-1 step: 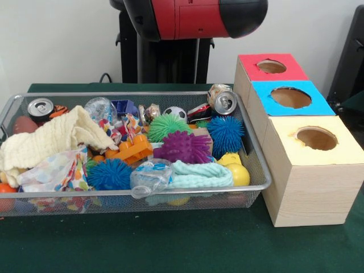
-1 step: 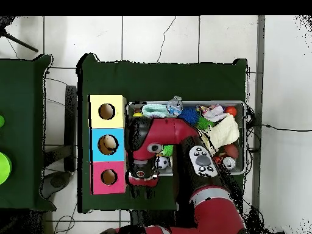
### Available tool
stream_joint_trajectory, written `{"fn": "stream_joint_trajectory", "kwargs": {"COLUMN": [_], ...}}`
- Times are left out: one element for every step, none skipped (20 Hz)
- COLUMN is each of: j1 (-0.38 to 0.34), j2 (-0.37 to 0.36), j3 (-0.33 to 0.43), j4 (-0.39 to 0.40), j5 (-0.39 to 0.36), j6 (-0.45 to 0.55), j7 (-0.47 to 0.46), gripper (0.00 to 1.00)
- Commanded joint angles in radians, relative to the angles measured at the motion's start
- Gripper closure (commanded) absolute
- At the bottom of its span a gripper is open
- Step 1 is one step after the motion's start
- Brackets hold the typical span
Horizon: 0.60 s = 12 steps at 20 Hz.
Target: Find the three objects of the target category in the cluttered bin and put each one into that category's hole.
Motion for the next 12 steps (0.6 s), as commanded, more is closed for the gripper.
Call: {"fn": "stream_joint_trajectory", "kwargs": {"j1": [0.001,0.001,0.002,0.003,0.004,0.005,0.006,0.007,0.008,0.010,0.011,0.012], "j2": [0.015,0.017,0.018,0.021,0.023,0.025,0.025,0.025,0.025,0.026,0.025,0.026], "j3": [-0.008,-0.009,-0.010,-0.012,-0.012,-0.013,-0.013,-0.015,-0.016,-0.017,-0.018,-0.019], "j4": [0.094,0.092,0.092,0.091,0.088,0.085,0.082,0.082,0.082,0.081,0.080,0.080], "j5": [0.039,0.039,0.040,0.042,0.041,0.039,0.038,0.038,0.038,0.037,0.036,0.036], "j6": [-0.112,-0.112,-0.111,-0.109,-0.107,-0.105,-0.102,-0.103,-0.104,-0.106,-0.106,-0.106], "j7": [0.109,0.109,0.109,0.111,0.110,0.108,0.106,0.106,0.105,0.104,0.104,0.104], "gripper": [0.00,0.00,0.00,0.00,0.00,0.00,0.00,0.00,0.00,0.00,0.00,0.00]}}
